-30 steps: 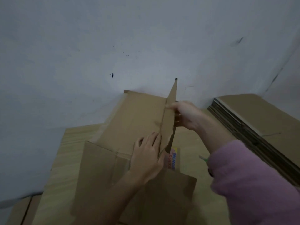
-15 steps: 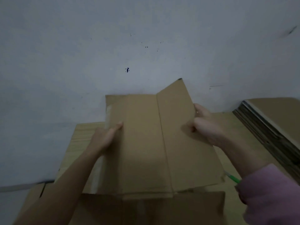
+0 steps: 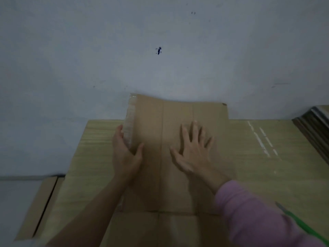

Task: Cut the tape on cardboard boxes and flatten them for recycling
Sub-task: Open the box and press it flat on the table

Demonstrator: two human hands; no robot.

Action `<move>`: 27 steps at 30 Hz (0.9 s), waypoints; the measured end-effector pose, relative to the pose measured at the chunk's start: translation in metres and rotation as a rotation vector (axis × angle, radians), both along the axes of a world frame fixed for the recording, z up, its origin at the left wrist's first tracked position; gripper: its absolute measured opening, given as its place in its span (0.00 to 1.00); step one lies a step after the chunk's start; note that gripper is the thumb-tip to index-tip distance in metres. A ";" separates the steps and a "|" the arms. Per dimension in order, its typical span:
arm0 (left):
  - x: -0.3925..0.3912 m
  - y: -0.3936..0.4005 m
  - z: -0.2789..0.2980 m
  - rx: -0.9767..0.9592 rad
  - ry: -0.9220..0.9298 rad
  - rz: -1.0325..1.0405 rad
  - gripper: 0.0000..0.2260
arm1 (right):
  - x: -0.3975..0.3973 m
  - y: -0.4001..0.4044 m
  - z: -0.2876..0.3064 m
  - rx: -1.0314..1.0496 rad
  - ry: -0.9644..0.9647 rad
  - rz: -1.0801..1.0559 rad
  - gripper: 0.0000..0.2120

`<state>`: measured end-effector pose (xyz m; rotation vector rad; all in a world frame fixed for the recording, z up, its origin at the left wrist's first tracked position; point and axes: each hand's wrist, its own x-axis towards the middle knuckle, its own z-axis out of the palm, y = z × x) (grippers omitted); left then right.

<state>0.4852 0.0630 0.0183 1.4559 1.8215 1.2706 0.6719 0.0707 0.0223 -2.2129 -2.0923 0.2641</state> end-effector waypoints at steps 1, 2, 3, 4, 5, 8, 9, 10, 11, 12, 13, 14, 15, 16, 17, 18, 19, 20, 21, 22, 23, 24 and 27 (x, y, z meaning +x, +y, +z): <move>0.002 0.005 -0.006 0.005 0.006 -0.007 0.37 | 0.002 0.006 -0.010 0.002 0.005 -0.017 0.40; 0.003 0.011 -0.012 0.004 0.021 -0.005 0.38 | 0.004 0.011 -0.016 0.005 0.011 -0.024 0.41; 0.004 0.017 -0.022 -0.015 0.033 0.010 0.38 | 0.006 0.018 -0.026 0.000 0.016 -0.019 0.42; 0.005 0.018 -0.024 -0.027 0.049 0.025 0.38 | 0.008 0.019 -0.030 0.016 0.011 -0.008 0.42; 0.006 0.019 -0.029 -0.044 0.093 0.045 0.38 | 0.010 0.020 -0.036 0.038 0.005 0.009 0.43; 0.017 0.024 -0.044 -0.067 0.456 0.019 0.38 | 0.010 0.024 -0.052 0.122 0.036 0.016 0.43; 0.021 0.026 -0.047 -0.047 0.600 -0.056 0.37 | 0.009 0.026 -0.055 0.136 0.047 0.014 0.42; 0.025 0.028 -0.052 -0.011 0.719 -0.157 0.36 | 0.008 0.028 -0.058 0.139 0.049 0.013 0.42; 0.028 0.030 -0.058 0.010 0.790 -0.266 0.34 | 0.007 0.029 -0.061 0.135 0.041 0.016 0.42; 0.030 0.030 -0.063 0.008 0.819 -0.351 0.33 | 0.006 0.029 -0.064 0.133 0.032 0.023 0.41; 0.031 0.030 -0.070 -0.018 0.829 -0.399 0.32 | 0.005 0.028 -0.067 0.121 0.015 0.032 0.41; 0.030 0.029 -0.077 -0.055 0.835 -0.412 0.31 | 0.005 0.028 -0.069 0.089 -0.010 0.044 0.41; 0.029 0.028 -0.081 -0.089 0.843 -0.405 0.31 | 0.005 0.027 -0.071 0.043 -0.033 0.050 0.41; 0.029 0.028 -0.084 -0.108 0.848 -0.400 0.31 | 0.006 0.028 -0.074 -0.003 -0.046 0.052 0.41; 0.029 0.028 -0.085 -0.116 0.846 -0.400 0.31 | 0.006 0.029 -0.074 -0.036 -0.053 0.056 0.41; 0.029 0.028 -0.084 -0.121 0.839 -0.402 0.31 | 0.005 0.029 -0.073 -0.056 -0.054 0.063 0.42; 0.029 0.028 -0.083 -0.130 0.830 -0.403 0.31 | 0.005 0.029 -0.072 -0.067 -0.048 0.071 0.42; 0.030 0.029 -0.082 -0.139 0.825 -0.397 0.32 | 0.007 0.030 -0.071 -0.068 -0.033 0.075 0.42; 0.031 0.032 -0.080 -0.148 0.828 -0.392 0.32 | 0.009 0.032 -0.068 -0.058 -0.011 0.073 0.42; 0.031 0.035 -0.077 -0.163 0.835 -0.391 0.33 | 0.013 0.036 -0.067 -0.035 0.012 0.055 0.39; 0.032 0.041 -0.076 -0.180 0.841 -0.389 0.35 | 0.018 0.042 -0.067 -0.012 0.027 0.019 0.37; 0.033 0.049 -0.075 -0.201 0.832 -0.381 0.37 | 0.024 0.050 -0.067 -0.004 0.033 -0.030 0.35; 0.036 0.073 -0.075 -0.281 0.845 -0.357 0.40 | 0.036 0.068 -0.070 -0.062 -0.005 -0.135 0.36</move>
